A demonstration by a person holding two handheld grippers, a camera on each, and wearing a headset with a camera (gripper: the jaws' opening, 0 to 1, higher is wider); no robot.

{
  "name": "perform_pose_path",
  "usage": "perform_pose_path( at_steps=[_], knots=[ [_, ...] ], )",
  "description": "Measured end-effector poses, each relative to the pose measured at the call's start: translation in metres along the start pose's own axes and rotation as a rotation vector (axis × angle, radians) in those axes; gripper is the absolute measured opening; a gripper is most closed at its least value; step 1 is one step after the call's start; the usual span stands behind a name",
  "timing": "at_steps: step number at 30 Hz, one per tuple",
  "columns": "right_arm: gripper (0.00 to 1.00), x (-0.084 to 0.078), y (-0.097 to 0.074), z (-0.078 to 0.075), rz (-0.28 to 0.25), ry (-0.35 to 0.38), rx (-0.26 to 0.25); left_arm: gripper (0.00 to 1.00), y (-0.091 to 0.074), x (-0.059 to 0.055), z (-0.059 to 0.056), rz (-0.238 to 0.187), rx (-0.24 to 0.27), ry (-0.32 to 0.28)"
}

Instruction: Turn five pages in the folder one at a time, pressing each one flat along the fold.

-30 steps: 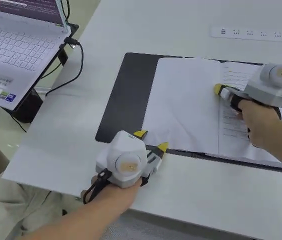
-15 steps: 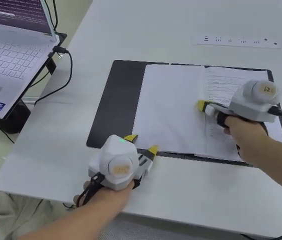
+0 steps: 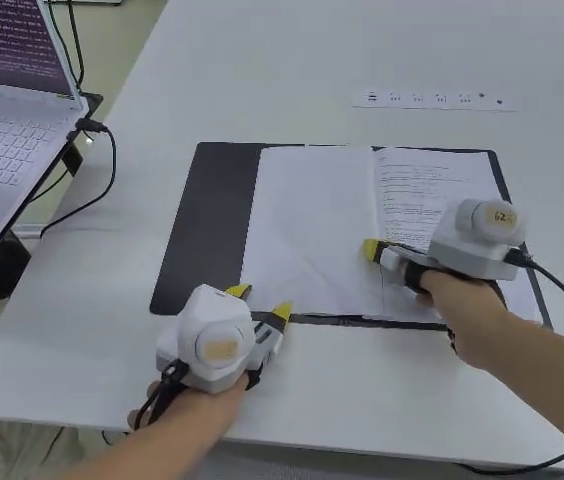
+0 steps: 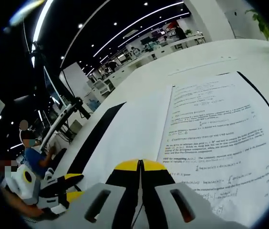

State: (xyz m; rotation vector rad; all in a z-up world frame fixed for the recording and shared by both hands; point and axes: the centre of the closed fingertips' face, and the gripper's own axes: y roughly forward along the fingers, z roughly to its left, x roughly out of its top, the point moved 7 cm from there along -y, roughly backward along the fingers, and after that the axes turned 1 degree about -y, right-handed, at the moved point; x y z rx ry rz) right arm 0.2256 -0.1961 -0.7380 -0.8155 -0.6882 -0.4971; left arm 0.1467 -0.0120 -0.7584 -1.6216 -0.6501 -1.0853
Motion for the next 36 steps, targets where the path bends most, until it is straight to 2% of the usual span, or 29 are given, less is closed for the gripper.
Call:
perform_pose_path(
  at_steps=[8, 13, 36],
  knots=[
    [0.00, -0.016, -0.015, 0.006, 0.006, 0.009, 0.001, 0.32, -0.001, 0.001, 0.000, -0.002, 0.000, 0.001],
    [0.00, -0.017, -0.015, 0.001, 0.011, 0.015, -0.003, 0.32, -0.001, 0.001, -0.001, -0.001, 0.000, -0.001],
    [0.00, -0.054, -0.047, 0.010, 0.023, 0.044, -0.011, 0.32, -0.001, 0.002, -0.002, 0.001, 0.001, -0.004]
  ],
)
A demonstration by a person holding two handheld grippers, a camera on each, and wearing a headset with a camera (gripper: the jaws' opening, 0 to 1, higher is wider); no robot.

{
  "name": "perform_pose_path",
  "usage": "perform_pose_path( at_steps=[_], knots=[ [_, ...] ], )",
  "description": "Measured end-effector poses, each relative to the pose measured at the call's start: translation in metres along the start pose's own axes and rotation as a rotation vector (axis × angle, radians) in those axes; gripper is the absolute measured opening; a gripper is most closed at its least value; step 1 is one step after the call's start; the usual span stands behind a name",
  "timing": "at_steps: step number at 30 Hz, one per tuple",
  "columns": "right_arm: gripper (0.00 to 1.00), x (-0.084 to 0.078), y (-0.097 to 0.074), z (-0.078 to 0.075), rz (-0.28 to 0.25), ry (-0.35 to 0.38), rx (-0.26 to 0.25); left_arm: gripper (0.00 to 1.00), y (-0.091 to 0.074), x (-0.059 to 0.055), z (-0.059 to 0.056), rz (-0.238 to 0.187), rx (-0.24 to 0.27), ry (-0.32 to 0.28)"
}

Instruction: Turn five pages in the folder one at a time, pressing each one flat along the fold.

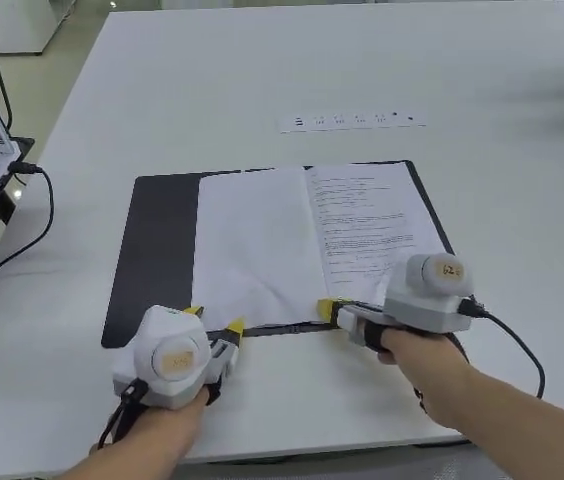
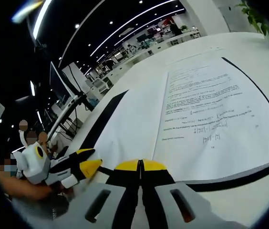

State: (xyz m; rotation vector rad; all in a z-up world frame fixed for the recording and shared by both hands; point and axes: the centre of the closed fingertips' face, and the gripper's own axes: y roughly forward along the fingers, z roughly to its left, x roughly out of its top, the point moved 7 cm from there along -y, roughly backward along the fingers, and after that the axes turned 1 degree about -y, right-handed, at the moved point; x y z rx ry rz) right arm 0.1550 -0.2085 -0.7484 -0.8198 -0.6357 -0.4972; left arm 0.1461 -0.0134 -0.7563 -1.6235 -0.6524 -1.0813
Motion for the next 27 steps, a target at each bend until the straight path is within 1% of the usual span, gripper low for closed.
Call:
perform_pose_path(
  at_steps=[8, 10, 11, 12, 13, 16, 18, 22, 25, 27],
  knots=[
    [0.00, -0.011, -0.011, 0.005, 0.013, 0.040, 0.003, 0.32, 0.000, 0.000, 0.000, -0.002, 0.001, -0.001],
    [0.00, -0.019, -0.016, 0.007, 0.061, 0.043, 0.003, 0.32, 0.000, 0.000, 0.000, -0.002, 0.001, -0.002],
    [0.00, -0.023, -0.018, 0.009, 0.067, 0.035, 0.006, 0.32, 0.000, 0.000, 0.000, -0.002, 0.001, -0.002],
    [0.00, -0.025, -0.021, 0.009, 0.067, 0.041, 0.005, 0.32, 0.000, 0.000, 0.000, -0.002, 0.001, -0.002],
    [0.00, -0.027, -0.025, 0.011, 0.065, 0.066, 0.012, 0.32, 0.000, 0.000, 0.000, -0.002, 0.001, -0.003],
    [0.00, -0.026, -0.035, 0.016, 0.044, 0.092, 0.016, 0.32, 0.000, 0.000, 0.000, -0.003, 0.001, -0.004],
    [0.00, -0.025, -0.039, 0.022, 0.036, 0.107, 0.028, 0.32, 0.000, 0.000, 0.000, -0.002, 0.002, -0.004],
    [0.00, -0.019, -0.050, 0.031, 0.024, 0.100, 0.032, 0.32, 0.000, 0.001, 0.000, 0.002, 0.003, -0.005],
    [0.00, -0.017, -0.060, 0.034, 0.018, 0.087, 0.025, 0.32, 0.001, 0.002, 0.000, 0.008, 0.006, -0.010],
    [0.00, -0.017, -0.068, 0.036, 0.021, 0.087, 0.022, 0.32, 0.001, 0.004, 0.000, 0.026, 0.007, -0.009]
  ],
)
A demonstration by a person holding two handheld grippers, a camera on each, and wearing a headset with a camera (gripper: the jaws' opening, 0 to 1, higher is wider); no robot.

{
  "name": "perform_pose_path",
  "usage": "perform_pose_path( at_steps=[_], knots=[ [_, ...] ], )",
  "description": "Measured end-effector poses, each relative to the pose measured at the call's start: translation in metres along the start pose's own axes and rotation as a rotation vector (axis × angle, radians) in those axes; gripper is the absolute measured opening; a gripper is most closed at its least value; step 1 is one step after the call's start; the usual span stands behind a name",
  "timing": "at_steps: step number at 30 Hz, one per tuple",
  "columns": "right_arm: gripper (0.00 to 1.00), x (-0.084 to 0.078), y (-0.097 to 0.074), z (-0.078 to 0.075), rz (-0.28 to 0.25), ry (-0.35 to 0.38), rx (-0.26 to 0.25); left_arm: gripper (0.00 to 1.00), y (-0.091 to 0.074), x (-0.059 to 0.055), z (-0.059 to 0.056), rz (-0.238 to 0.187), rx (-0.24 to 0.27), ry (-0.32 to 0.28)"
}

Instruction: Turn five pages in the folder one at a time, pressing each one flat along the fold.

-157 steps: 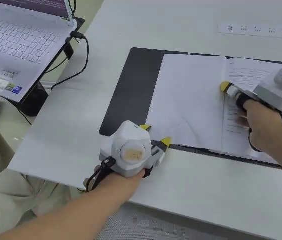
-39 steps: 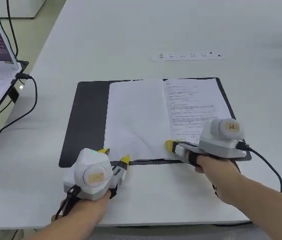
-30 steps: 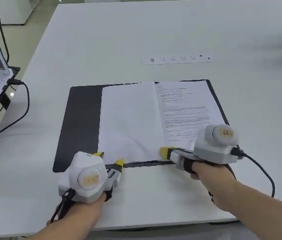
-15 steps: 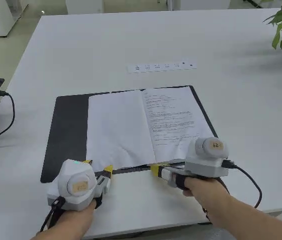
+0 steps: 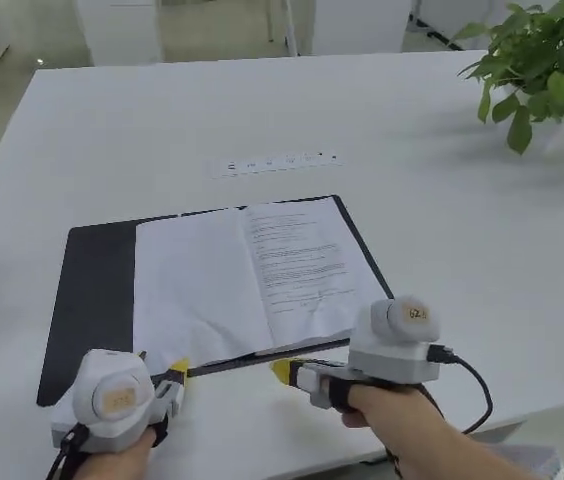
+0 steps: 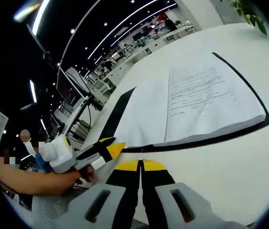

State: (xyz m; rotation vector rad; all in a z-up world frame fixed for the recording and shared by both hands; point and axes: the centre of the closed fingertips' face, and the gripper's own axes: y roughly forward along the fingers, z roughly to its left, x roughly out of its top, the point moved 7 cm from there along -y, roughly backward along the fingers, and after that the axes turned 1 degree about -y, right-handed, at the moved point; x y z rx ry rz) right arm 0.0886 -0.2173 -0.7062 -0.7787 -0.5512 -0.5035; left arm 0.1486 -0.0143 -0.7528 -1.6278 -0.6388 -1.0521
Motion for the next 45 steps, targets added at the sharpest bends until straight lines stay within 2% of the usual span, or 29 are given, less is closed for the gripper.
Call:
perform_pose_path(
  at_steps=[3, 4, 6, 8, 9, 11, 14, 17, 18, 20, 24, 27, 29, 30, 33, 35, 37, 40, 45],
  knots=[
    [0.00, 0.002, -0.012, 0.001, -0.011, 0.023, -0.006, 0.37, 0.000, 0.003, -0.003, 0.033, -0.028, -0.006],
    [0.00, 0.003, -0.018, 0.001, -0.023, 0.056, -0.006, 0.39, -0.001, 0.003, -0.005, 0.045, -0.039, -0.006],
    [0.00, 0.007, -0.028, 0.001, -0.048, 0.043, -0.014, 0.41, -0.004, 0.004, -0.005, 0.072, -0.039, 0.004],
    [0.00, 0.010, -0.035, 0.001, -0.056, 0.022, -0.026, 0.41, -0.007, 0.005, -0.006, 0.096, -0.037, -0.027],
    [0.00, 0.012, -0.040, 0.000, -0.058, 0.012, -0.044, 0.42, -0.010, 0.008, -0.007, 0.106, -0.033, -0.070],
    [0.00, 0.017, -0.050, -0.001, -0.076, -0.010, -0.069, 0.46, -0.014, 0.014, -0.008, 0.103, -0.045, -0.114],
    [0.00, 0.027, -0.061, 0.002, -0.124, -0.032, -0.075, 0.53, -0.022, 0.026, -0.010, 0.101, -0.049, -0.147],
    [0.10, 0.041, -0.072, 0.001, -0.182, -0.123, -0.121, 0.59, -0.036, 0.043, -0.014, 0.052, -0.054, -0.188],
    [0.16, 0.044, -0.075, 0.000, -0.193, -0.150, -0.134, 0.60, -0.038, 0.045, -0.014, 0.048, -0.053, -0.191],
    [0.26, 0.051, -0.082, -0.004, -0.203, -0.207, -0.178, 0.66, -0.048, 0.056, -0.016, 0.015, -0.054, -0.215],
    [0.49, 0.062, -0.092, -0.012, -0.216, -0.251, -0.226, 0.77, -0.066, 0.064, -0.018, 0.017, -0.049, -0.207],
    [0.59, 0.067, -0.100, -0.017, -0.216, -0.260, -0.248, 0.83, -0.086, 0.071, -0.017, 0.004, -0.044, -0.178],
    [0.64, 0.071, -0.106, -0.021, -0.236, -0.280, -0.264, 0.88, -0.097, 0.075, -0.015, -0.004, -0.044, -0.158],
    [0.67, 0.074, -0.111, -0.024, -0.243, -0.317, -0.283, 0.90, -0.101, 0.077, -0.014, -0.006, -0.044, -0.147],
    [0.81, 0.076, -0.119, -0.031, -0.235, -0.360, -0.319, 0.98, -0.116, 0.083, -0.012, -0.024, -0.039, -0.118],
    [0.89, 0.078, -0.124, -0.035, -0.232, -0.398, -0.334, 0.99, -0.125, 0.087, -0.011, -0.037, -0.043, -0.096],
    [0.92, 0.078, -0.129, -0.038, -0.225, -0.426, -0.341, 0.99, -0.134, 0.089, -0.009, -0.039, -0.037, -0.085],
    [0.99, 0.078, -0.135, -0.041, -0.227, -0.428, -0.343, 0.99, -0.144, 0.091, -0.007, -0.037, -0.019, -0.045],
    [1.00, 0.082, -0.144, -0.046, -0.238, -0.437, -0.349, 0.99, -0.158, 0.094, -0.004, -0.041, 0.003, -0.045]
  ],
)
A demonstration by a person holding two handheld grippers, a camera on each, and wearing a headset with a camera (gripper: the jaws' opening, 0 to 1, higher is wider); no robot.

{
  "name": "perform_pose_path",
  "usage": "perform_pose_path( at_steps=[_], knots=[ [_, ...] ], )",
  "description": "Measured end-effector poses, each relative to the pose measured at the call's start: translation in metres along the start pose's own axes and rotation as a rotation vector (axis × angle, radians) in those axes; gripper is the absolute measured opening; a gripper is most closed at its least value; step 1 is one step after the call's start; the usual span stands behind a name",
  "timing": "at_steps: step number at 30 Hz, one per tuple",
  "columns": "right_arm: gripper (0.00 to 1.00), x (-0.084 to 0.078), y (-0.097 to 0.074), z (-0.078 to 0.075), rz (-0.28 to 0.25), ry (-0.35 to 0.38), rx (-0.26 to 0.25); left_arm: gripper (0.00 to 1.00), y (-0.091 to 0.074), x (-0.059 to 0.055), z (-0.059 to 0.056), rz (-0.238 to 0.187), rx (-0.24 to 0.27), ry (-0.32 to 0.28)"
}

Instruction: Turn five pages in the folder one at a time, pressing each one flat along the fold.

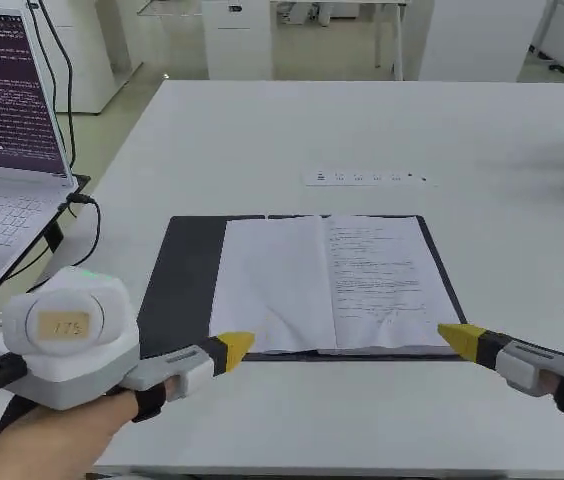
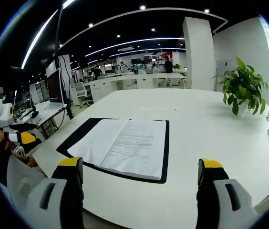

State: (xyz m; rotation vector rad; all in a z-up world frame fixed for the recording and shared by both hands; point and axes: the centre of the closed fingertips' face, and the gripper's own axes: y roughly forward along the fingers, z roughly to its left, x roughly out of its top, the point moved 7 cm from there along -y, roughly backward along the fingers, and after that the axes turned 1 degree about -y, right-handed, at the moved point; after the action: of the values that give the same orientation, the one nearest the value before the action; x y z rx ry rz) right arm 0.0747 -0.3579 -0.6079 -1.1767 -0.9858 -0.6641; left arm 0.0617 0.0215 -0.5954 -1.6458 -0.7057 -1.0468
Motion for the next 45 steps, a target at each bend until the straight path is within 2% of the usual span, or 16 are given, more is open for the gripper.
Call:
perform_pose_path(
  at_steps=[9, 27, 33, 45],
  knots=[
    [1.00, 0.001, -0.005, 0.001, -0.010, 0.016, -0.012, 0.99, -0.009, 0.004, 0.005, -0.020, 0.025, -0.005],
    [0.97, -0.008, -0.003, -0.008, 0.016, 0.039, -0.026, 0.99, 0.001, 0.001, 0.011, 0.012, 0.023, 0.021],
    [0.97, -0.009, 0.002, -0.005, 0.023, 0.041, -0.014, 0.99, 0.014, 0.001, 0.009, 0.030, 0.011, 0.025],
    [0.95, -0.012, 0.008, 0.003, 0.023, 0.065, -0.003, 0.99, 0.049, 0.002, -0.008, 0.056, -0.047, 0.067]
  ],
)
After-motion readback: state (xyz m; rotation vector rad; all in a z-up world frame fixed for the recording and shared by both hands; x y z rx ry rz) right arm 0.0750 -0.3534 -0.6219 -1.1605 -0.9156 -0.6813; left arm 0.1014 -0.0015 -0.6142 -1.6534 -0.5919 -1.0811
